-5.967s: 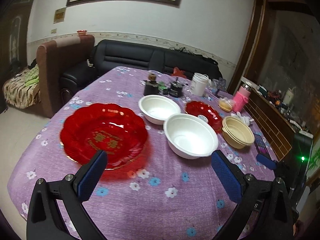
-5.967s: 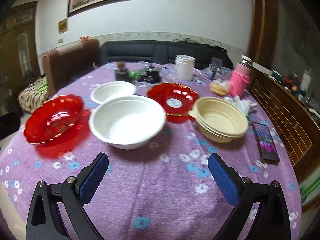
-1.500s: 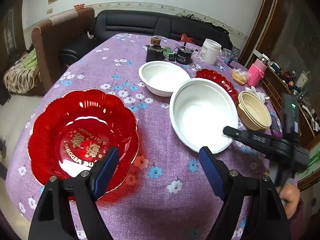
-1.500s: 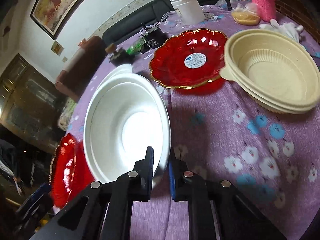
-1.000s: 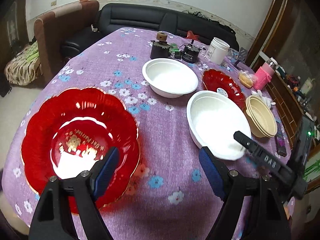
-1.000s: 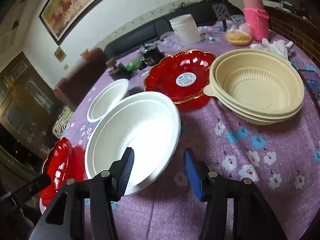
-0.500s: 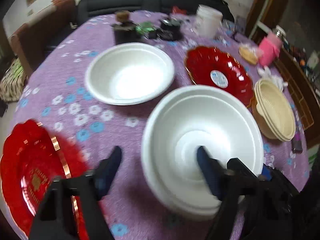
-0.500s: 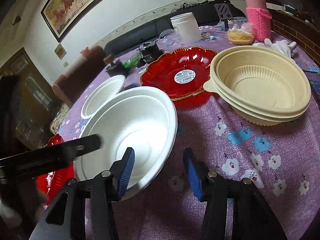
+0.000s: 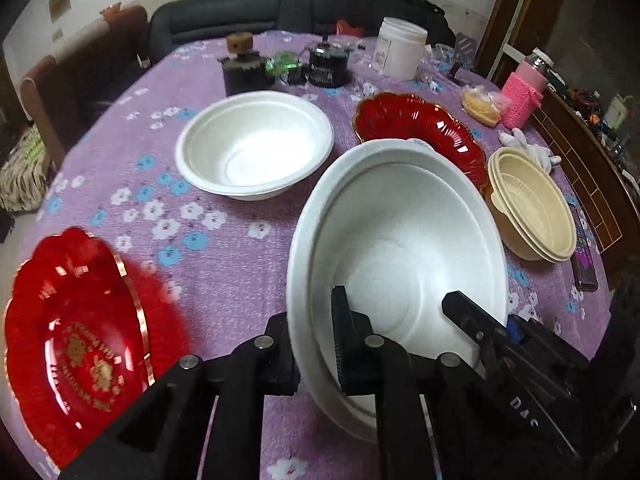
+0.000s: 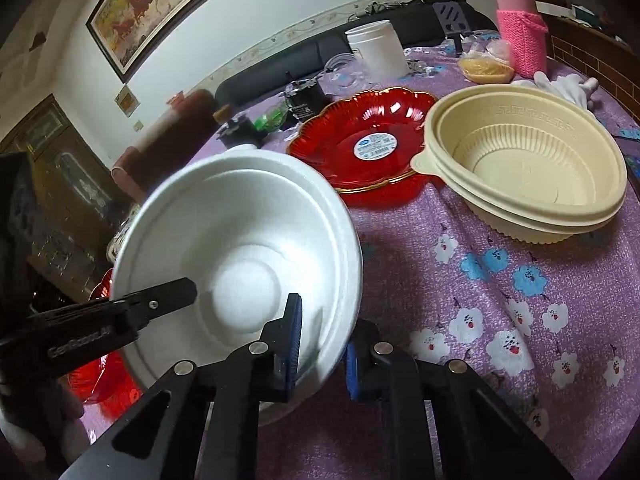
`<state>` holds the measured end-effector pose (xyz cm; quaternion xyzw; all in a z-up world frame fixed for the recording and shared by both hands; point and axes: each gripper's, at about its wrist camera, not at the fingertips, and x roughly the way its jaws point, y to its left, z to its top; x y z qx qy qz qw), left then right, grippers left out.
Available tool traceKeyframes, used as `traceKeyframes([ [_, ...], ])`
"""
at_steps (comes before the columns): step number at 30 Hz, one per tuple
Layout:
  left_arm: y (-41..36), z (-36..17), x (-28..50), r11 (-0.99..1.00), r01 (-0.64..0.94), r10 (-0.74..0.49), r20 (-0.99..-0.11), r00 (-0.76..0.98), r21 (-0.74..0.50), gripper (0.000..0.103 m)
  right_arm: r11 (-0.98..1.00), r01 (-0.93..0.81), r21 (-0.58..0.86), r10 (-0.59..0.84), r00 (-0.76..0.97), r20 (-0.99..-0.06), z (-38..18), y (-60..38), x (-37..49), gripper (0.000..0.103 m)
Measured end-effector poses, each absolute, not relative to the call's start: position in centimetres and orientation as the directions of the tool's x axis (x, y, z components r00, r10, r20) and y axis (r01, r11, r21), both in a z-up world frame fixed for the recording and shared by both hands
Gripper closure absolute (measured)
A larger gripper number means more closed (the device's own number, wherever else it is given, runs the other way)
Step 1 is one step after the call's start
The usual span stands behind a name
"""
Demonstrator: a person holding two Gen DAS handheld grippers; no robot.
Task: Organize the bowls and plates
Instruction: 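Carry the large white bowl onto the red plate and open both grippers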
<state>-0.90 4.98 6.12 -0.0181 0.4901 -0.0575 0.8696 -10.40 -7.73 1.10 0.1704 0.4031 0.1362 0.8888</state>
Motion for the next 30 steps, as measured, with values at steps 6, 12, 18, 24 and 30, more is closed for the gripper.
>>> traceKeyframes([
  [6,6.4,7.3,-3.4,0.994,0.073,-0.104,-0.828,0.551,-0.076,0.091,0.905,-0.155,0.396,0.394,0.656,-0.644,2.7,-6.2,-12.1,0.083],
  [12,9.3,8.7,-5.7,0.993,0.038,-0.112,-0.802,0.587,-0.110,0.091,0.902,-0.212,0.376,0.417,0.651,-0.634,5.0,-3.6,-13.9,0.083],
  [18,13.9,9.5,-7.5,0.988,-0.031,-0.100,-0.783,0.613,-0.150,0.091,0.895,-0.301,0.329,0.446,0.637,-0.629,7.7,1.0,-14.4,0.083],
  [24,19.5,9.7,-8.8,0.977,-0.129,-0.054,-0.776,0.629,-0.172,0.091,0.866,-0.360,0.348,0.499,0.576,-0.647,7.7,6.2,-13.3,0.082],
  [30,24.0,8.4,-9.3,0.960,-0.214,-0.014,-0.796,0.606,-0.180,0.091,0.849,-0.427,0.310,0.512,0.525,-0.680,6.8,11.8,-12.8,0.082],
])
